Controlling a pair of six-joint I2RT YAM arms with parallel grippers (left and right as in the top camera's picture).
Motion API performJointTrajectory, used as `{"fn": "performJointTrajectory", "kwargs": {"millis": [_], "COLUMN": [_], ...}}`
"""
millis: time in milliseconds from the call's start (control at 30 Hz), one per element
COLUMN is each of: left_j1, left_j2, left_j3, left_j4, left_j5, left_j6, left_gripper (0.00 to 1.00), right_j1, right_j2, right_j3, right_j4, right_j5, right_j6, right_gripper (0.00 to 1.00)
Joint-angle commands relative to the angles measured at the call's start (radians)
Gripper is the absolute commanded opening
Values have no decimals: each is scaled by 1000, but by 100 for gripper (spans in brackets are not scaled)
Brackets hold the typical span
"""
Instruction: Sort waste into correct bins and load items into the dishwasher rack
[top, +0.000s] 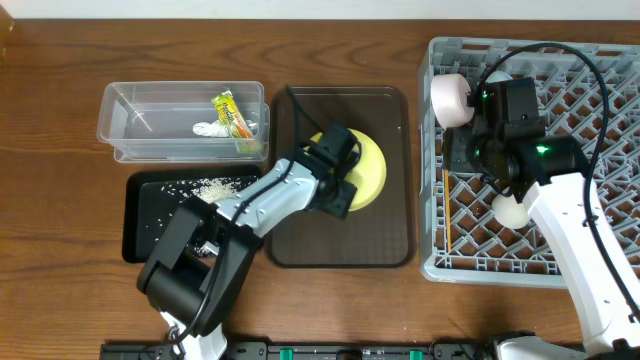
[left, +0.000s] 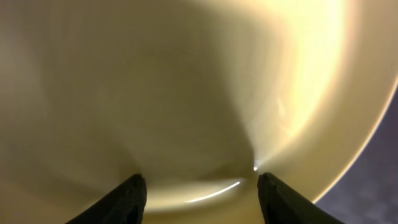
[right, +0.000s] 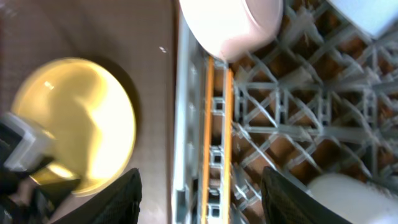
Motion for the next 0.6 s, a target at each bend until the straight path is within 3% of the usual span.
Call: {"fn": "performJointTrajectory", "kwargs": {"millis": [0, 300, 567], "left_j1": [11, 182, 401], "left_j2": [-51, -352, -525], "left_j3": [-6, -6, -6], "left_j4": [-19, -138, -259], "left_j5": [26, -60, -60], "left_j6": [-13, -165, -238], "left_gripper": [61, 62, 69], "right_j1": [0, 113, 204], "right_j2": [1, 103, 305], "right_j3": [17, 17, 17], "right_j4": [37, 180, 317], "right_j5": [-86, -155, -117], "right_j6": [-52, -216, -180], "right_gripper": [59, 52, 52]}}
